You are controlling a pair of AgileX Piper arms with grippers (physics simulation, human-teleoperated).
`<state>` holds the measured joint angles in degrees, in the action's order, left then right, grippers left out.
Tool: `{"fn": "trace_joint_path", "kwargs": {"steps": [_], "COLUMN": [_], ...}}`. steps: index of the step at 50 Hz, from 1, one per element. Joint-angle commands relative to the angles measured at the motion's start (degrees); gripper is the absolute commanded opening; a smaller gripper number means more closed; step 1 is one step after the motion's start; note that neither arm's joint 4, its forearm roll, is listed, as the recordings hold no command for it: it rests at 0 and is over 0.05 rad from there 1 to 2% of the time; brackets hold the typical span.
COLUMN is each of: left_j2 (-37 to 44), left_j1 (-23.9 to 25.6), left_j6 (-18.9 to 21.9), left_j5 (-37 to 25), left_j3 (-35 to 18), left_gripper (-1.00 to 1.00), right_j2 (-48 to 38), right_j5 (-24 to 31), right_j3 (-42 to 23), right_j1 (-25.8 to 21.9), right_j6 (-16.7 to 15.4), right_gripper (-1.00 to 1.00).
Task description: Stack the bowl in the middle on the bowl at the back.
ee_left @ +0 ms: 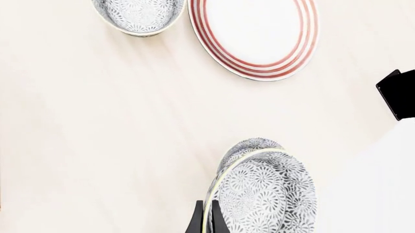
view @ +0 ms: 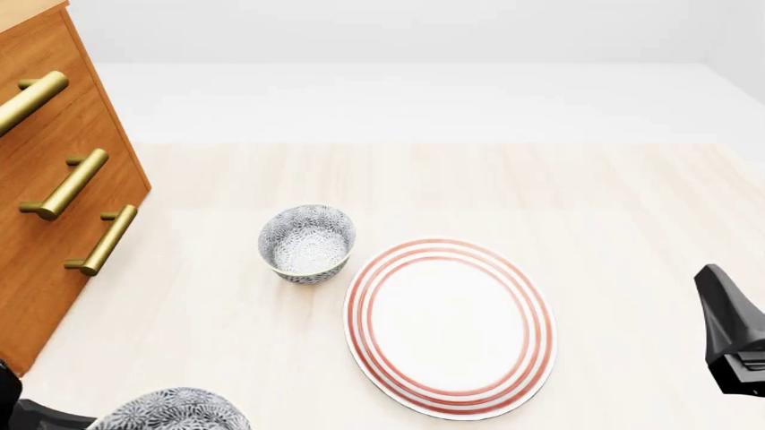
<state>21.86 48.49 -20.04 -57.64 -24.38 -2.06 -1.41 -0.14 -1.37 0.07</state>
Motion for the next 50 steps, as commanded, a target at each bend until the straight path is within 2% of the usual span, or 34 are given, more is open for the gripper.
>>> {"fn": "trace_joint_path", "kwargs": {"steps": [1,10,19,33,41,42,50], "left_j2": [3.06,12.02,17.27,17.92,18.56,18.57,19.83], "left_j1": [3.34,9.02,12.49,13.09,13.88,13.86,14.72], "left_j6": [-0.67,-4.11,-6.08,-6.68,-7.41,-6.96,-7.77], "left_j5": [5.87,16.29,22.01,23.79,24.20,24.13,25.29], "left_j3": [3.18,3.47,4.19,8.08,8.28,8.06,7.81], "left_gripper": [-1.00,-1.00,-1.00,-1.00,-1.00,1.00,1.00], "right_j2": [-0.52,-0.52,-0.06,-0.89,-0.71,-0.66,-0.36], "right_j5": [-0.54,-0.55,-0.15,-1.02,-0.82,-0.76,-0.48], "right_j3": [0.04,0.03,-0.02,0.01,0.02,0.02,0.00], "right_j1": [-0.08,-0.03,0.11,-0.03,-0.21,-0.21,-0.29], "right_j6": [0.07,0.18,0.44,0.45,0.36,0.37,0.37], "right_gripper": [1.00,1.00,1.00,1.00,1.00,1.00,1.00]}}
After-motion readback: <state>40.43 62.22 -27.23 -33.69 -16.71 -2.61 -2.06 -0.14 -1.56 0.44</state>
